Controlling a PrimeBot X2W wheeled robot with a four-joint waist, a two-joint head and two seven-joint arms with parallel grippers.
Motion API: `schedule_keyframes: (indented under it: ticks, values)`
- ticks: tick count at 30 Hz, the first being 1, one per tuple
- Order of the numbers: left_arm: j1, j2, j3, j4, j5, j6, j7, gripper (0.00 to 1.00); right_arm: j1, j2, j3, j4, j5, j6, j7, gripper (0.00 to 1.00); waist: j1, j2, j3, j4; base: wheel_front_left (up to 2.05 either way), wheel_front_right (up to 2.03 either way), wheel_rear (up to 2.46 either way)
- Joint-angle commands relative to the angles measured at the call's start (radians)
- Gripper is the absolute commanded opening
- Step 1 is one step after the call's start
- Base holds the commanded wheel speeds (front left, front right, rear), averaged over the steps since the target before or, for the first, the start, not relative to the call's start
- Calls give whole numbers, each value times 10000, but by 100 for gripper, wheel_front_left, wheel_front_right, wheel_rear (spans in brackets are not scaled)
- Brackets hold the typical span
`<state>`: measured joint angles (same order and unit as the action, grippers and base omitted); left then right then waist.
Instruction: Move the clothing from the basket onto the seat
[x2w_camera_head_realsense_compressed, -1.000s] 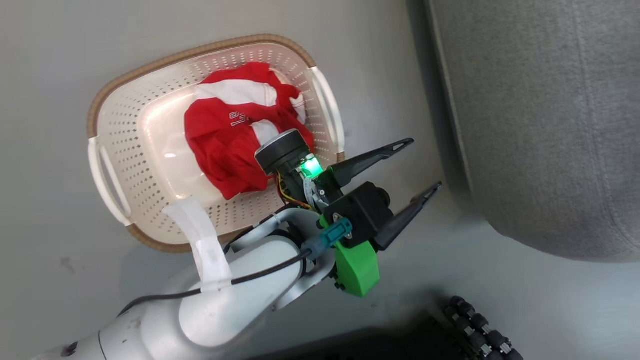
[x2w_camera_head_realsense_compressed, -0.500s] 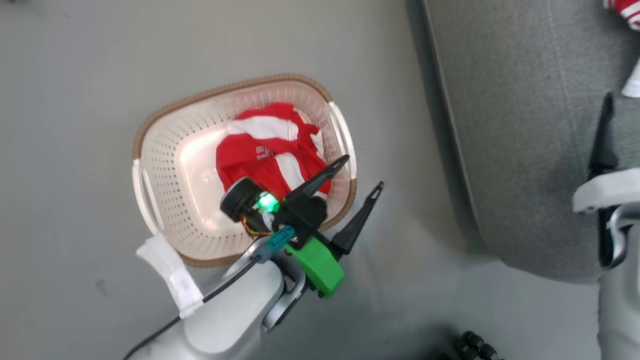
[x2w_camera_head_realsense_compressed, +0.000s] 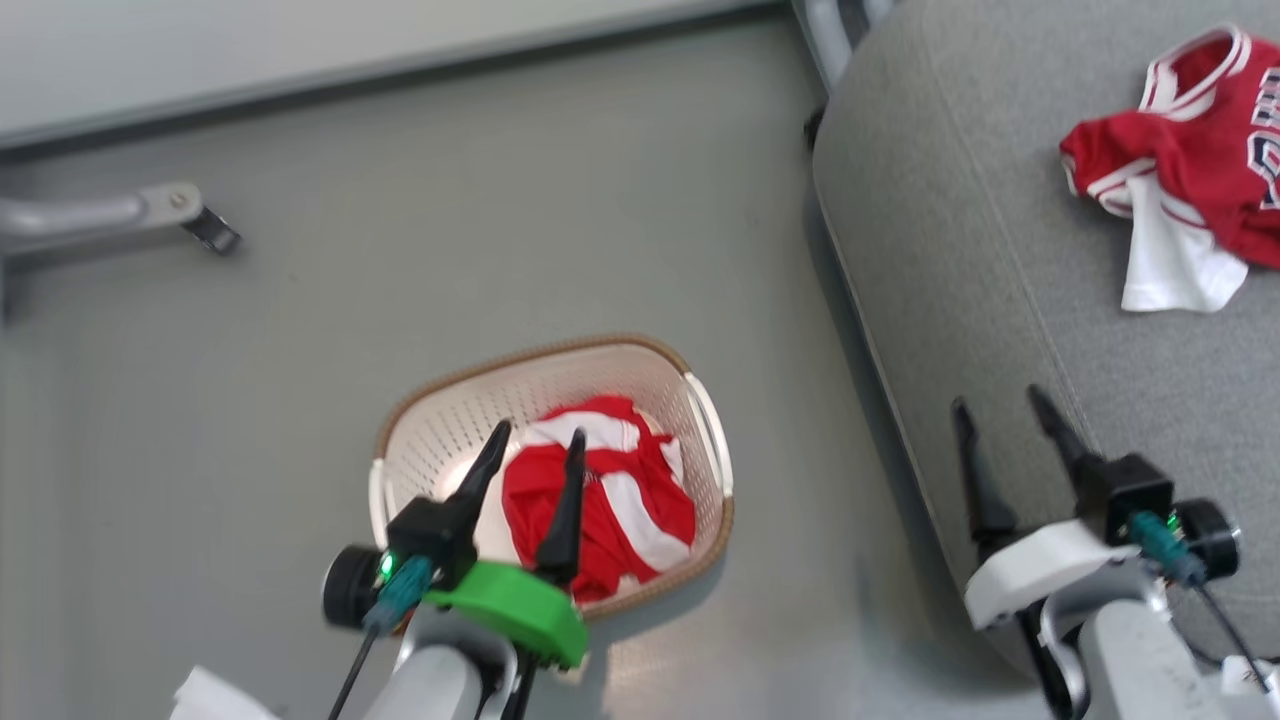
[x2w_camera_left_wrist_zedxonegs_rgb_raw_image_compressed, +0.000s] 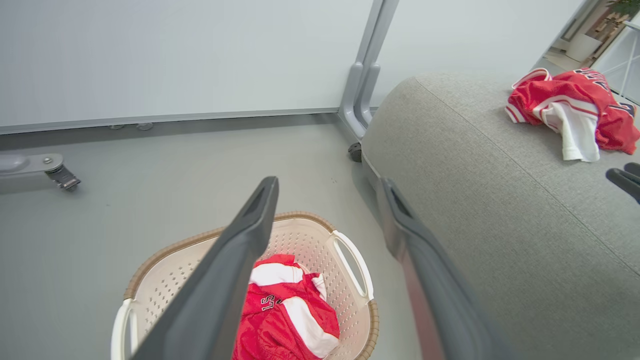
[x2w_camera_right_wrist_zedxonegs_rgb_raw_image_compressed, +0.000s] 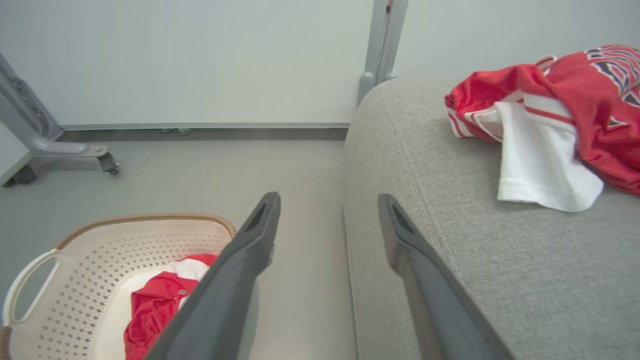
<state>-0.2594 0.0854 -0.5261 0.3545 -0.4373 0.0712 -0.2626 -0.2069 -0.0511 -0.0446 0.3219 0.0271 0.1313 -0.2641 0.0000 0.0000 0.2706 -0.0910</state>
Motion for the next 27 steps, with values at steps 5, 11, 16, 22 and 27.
schedule_keyframes:
  ticks: [5,11,16,22,27]
  values:
    - [1565,-175,1533,-304,645,52,-30,100,957,-23,1137,-283,617,-12,-7,100,0,0,-2580,1191,0,0,0]
    - [2632,-286,3171,-602,970,-28,-31,100,1448,-18,1601,-771,1153,-10,-7,100,0,0,-2900,1370,0,0,0]
    - [3189,-336,4014,-1134,1285,-323,-31,100,1819,-12,1686,-1172,1359,-10,-7,100,0,0,-3109,1404,0,0,0]
    - [3921,-340,4160,-2488,1454,-694,-18,100,2377,-17,1475,-1698,1726,-12,-7,100,0,0,-3350,1248,0,0,0]
    - [4392,-339,3960,-3207,1958,-622,-18,100,2756,-13,1446,-1953,1772,-10,-7,100,0,0,-3452,1038,0,0,0]
